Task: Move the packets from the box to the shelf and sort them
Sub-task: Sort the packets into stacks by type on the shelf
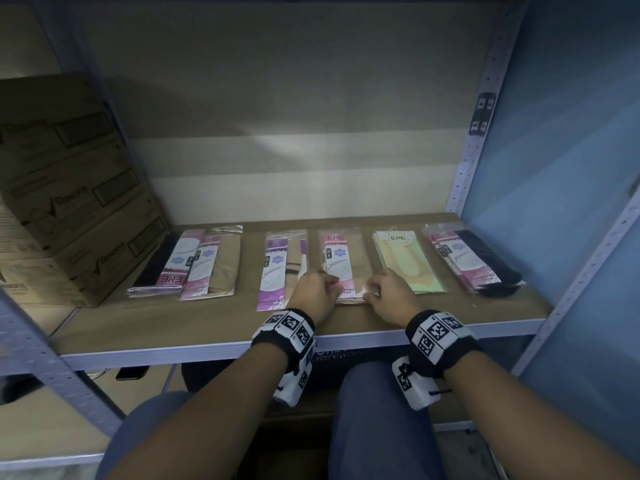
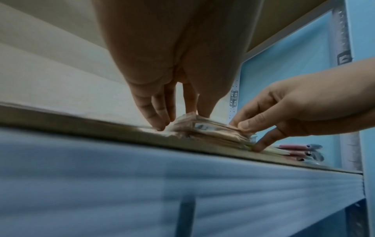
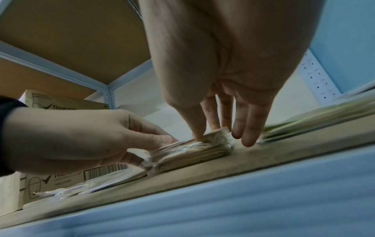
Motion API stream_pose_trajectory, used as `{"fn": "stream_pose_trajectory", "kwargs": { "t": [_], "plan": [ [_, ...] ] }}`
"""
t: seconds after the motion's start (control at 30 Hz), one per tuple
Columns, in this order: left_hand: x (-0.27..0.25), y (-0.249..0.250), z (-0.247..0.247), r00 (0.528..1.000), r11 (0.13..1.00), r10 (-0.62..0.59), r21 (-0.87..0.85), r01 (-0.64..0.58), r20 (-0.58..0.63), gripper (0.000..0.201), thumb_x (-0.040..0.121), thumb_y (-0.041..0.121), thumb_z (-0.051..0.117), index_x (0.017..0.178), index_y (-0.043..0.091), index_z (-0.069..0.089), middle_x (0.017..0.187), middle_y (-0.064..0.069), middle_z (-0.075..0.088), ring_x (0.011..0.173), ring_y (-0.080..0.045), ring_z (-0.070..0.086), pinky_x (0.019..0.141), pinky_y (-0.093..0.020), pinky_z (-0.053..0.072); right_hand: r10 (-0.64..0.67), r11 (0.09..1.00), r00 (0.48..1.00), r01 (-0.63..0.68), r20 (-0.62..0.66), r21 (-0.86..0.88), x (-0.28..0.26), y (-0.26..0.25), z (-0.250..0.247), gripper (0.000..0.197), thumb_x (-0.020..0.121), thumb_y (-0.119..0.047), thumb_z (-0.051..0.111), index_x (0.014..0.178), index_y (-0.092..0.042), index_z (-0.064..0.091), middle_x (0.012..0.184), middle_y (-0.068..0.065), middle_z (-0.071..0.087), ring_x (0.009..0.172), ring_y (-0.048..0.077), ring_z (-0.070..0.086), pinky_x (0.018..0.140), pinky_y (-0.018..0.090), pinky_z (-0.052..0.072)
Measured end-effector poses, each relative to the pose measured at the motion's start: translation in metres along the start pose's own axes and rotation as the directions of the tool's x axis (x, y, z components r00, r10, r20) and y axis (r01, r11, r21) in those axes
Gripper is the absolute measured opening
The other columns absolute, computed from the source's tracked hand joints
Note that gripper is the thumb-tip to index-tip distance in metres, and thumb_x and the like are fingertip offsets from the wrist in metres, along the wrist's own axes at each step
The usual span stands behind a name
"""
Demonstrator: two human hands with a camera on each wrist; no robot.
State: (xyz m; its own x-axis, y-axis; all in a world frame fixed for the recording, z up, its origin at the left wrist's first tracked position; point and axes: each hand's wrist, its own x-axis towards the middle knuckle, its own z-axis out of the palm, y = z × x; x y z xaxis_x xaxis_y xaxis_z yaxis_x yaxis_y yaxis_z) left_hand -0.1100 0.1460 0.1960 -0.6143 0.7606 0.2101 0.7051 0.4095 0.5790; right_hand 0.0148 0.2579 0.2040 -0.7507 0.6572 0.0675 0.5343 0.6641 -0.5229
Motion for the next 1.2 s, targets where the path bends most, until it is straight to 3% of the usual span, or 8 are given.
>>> {"fn": "stream_pose_trajectory", "kwargs": {
  "t": [0.2,0.3,0.4,0.6,0.7,0.83,1.03,1.2],
  "plan": [
    [0.007,-0.005,-0.015,1.0,1.0,-0.022,-0.003,0.022,0.019,0.035,0.089,0.03,0.06,0.117,0.01,0.065,0.12,-0.007,0.064,0.107,-0.019,0.06,0.094,-0.025,0.045,-0.002,1.0,1.0,0.002,0.014,-0.022,0.002,-0.008,-0.01,0.037,0.089,-0.019,0.059,0.124,-0.008,0.057,0.121,0.008,0.054,0.112,0.024,0.052,0.095,0.03,0.043],
    [0.007,-0.012,-0.032,0.999,0.999,-0.045,-0.001,0.045,-0.005,0.033,0.091,0.026,0.057,0.118,0.008,0.065,0.121,-0.008,0.065,0.109,-0.021,0.06,0.088,-0.022,0.043,-0.02,1.0,0.999,0.02,-0.027,0.009,0.001,-0.02,-0.016,0.04,0.09,-0.013,0.057,0.129,-0.008,0.054,0.13,0.01,0.055,0.117,0.023,0.053,0.098,0.026,0.04],
    [0.008,-0.023,-0.056,0.997,0.997,-0.072,-0.005,0.072,-0.026,0.036,0.092,0.026,0.057,0.122,0.008,0.062,0.127,-0.008,0.062,0.113,-0.02,0.06,0.095,-0.025,0.044,-0.056,0.998,0.997,0.058,-0.055,0.036,0.004,-0.04,-0.021,0.04,0.09,-0.012,0.056,0.13,-0.008,0.054,0.134,0.008,0.055,0.122,0.022,0.052,0.101,0.025,0.038],
    [0.004,-0.056,-0.114,0.985,0.989,-0.144,0.021,0.146,-0.093,0.036,0.092,0.021,0.056,0.125,0.007,0.06,0.129,-0.01,0.061,0.116,-0.024,0.058,0.099,-0.029,0.044,-0.178,0.983,0.981,0.18,-0.076,0.022,0.016,-0.097,-0.013,0.031,0.089,-0.012,0.058,0.121,-0.009,0.062,0.125,0.004,0.062,0.113,0.019,0.058,0.09,0.02,0.039],
    [-0.002,-0.086,-0.142,0.973,0.978,-0.196,0.049,0.203,-0.123,0.037,0.092,0.017,0.055,0.128,0.009,0.057,0.131,-0.01,0.059,0.118,-0.024,0.057,0.1,-0.029,0.043,-0.178,0.979,0.984,0.18,-0.022,0.101,0.027,-0.127,-0.003,0.032,0.09,-0.012,0.058,0.122,-0.006,0.06,0.121,0.009,0.064,0.11,0.021,0.059,0.091,0.024,0.043],
    [-0.012,-0.132,-0.178,0.944,0.953,-0.287,0.053,0.299,-0.165,0.04,0.09,0.023,0.059,0.126,0.006,0.058,0.129,-0.012,0.061,0.117,-0.025,0.057,0.099,-0.026,0.041,-0.198,0.974,0.98,0.194,0.027,0.115,0.045,-0.166,0.025,0.03,0.088,-0.013,0.06,0.117,-0.006,0.063,0.114,0.008,0.066,0.105,0.022,0.061,0.087,0.024,0.043],
    [-0.03,-0.2,-0.21,0.868,0.873,-0.468,0.067,0.483,-0.165,0.035,0.086,0.021,0.061,0.116,0.003,0.064,0.115,-0.016,0.066,0.105,-0.029,0.062,0.089,-0.032,0.049,-0.119,0.989,0.972,0.099,0.201,0.106,0.064,-0.208,0.08,0.014,0.086,-0.014,0.055,0.084,-0.006,0.066,0.089,0.012,0.067,0.095,0.028,0.064,0.075,0.026,0.044],
    [-0.031,-0.24,-0.218,0.798,0.802,-0.566,0.088,0.591,-0.207,0.038,0.084,0.029,0.064,0.105,-0.002,0.066,0.105,-0.019,0.067,0.101,-0.033,0.063,0.083,-0.035,0.051,0.001,0.999,0.944,-0.018,0.33,0.047,0.075,-0.229,0.107,0.026,0.091,-0.023,0.052,0.104,-0.003,0.063,0.107,0.016,0.064,0.098,0.028,0.061,0.077,0.028,0.046]
  ]
}}
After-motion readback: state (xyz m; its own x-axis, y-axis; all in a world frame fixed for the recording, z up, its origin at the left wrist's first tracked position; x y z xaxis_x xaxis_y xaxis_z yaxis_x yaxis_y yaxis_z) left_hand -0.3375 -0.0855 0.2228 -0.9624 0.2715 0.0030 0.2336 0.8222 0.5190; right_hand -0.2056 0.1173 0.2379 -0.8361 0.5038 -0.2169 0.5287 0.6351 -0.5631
